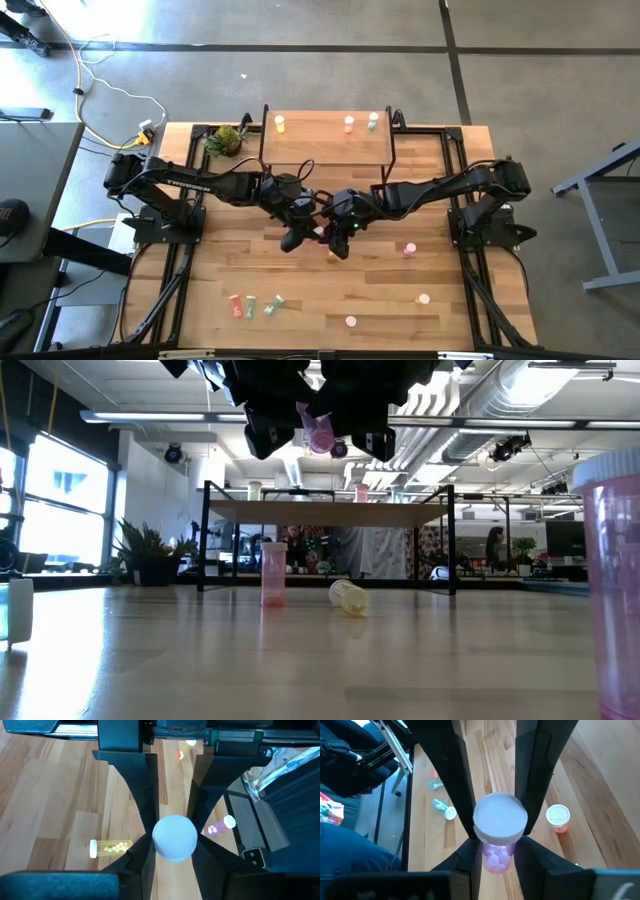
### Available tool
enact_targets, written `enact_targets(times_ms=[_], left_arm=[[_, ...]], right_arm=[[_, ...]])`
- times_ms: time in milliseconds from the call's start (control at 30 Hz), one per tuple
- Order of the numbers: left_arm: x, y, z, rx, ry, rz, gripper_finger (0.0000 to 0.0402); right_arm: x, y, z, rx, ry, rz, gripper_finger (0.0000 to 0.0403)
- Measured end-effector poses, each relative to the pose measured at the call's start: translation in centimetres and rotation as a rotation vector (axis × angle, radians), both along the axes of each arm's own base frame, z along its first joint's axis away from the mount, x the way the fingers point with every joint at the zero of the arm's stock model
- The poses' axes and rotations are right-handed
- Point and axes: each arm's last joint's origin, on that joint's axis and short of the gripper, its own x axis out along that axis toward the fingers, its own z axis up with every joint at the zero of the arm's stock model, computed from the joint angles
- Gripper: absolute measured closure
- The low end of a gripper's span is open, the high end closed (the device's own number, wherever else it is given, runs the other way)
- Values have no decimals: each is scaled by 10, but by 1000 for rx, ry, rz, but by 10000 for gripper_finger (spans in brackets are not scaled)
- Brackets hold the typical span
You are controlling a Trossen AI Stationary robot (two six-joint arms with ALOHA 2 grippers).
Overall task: Pick and place medicine bottles onto shelf by color
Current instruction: Put the center pink pill bottle on the shelf
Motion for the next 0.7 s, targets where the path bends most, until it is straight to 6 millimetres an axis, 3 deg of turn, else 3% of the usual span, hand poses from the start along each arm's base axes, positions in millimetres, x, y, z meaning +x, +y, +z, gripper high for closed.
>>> enact_targets(times_ms=[533, 700], left_arm=[[0, 0, 0, 21, -8, -15, 297], [0, 0, 0, 22, -10, -16, 297]], right_arm=[[0, 0, 0, -27, -9, 13, 316], [0, 0, 0, -28, -9, 7, 285]])
